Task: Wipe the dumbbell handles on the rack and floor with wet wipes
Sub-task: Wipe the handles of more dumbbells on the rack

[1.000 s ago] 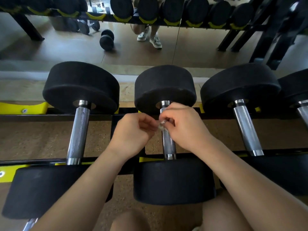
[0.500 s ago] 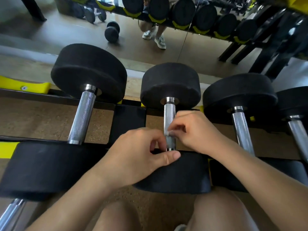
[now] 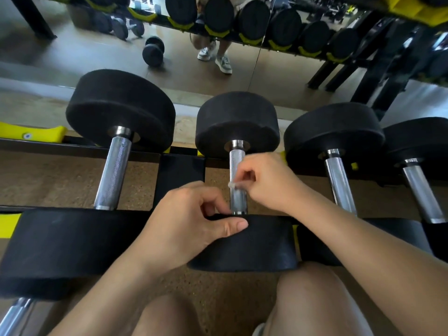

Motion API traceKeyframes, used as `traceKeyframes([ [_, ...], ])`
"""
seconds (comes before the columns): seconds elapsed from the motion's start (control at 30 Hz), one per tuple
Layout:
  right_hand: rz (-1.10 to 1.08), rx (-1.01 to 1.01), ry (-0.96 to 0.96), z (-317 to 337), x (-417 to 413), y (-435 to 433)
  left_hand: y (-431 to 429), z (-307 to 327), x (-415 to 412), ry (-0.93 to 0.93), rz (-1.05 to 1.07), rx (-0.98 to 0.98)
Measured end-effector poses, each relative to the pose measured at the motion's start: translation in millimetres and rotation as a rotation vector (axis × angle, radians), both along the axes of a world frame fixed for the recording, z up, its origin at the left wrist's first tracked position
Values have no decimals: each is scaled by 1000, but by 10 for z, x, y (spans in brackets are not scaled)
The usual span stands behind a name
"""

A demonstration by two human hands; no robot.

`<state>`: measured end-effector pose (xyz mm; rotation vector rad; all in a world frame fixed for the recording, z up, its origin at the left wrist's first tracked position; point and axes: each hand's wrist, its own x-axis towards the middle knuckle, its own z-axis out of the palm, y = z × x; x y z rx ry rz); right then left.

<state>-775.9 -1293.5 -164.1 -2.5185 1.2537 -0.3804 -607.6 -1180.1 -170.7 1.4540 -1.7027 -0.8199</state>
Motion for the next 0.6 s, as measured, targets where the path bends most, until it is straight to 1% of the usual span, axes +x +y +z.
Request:
traceKeyframes([
  [0.07,52,53,56,1,-10,37,-1,-8,-1,20,6,2],
  [0.17,-23,-42,-36,69,37,-98,1,-24,-3,27,10,1],
  [0.23,24,-30,-1,70,10,-100,31,-16,1,29,8,-3],
  [0.33,254,167,206,131,-15,0,62,-19,18,67,17,12],
  [0.37,326,185,301,167,33,2,62,-22,21,66,17,20],
  [0.43,477,147,512,225,202,-8,64,-31,35,65,18,28],
  [0.5,610,78,671,269,375,-1,70,-22,41,77,18,34],
  [0.53,656,33,740,284,438,3,67,-17,47,93,20,37],
  [0.6,662,-83,843,302,517,-33,42,-19,56,115,27,48],
])
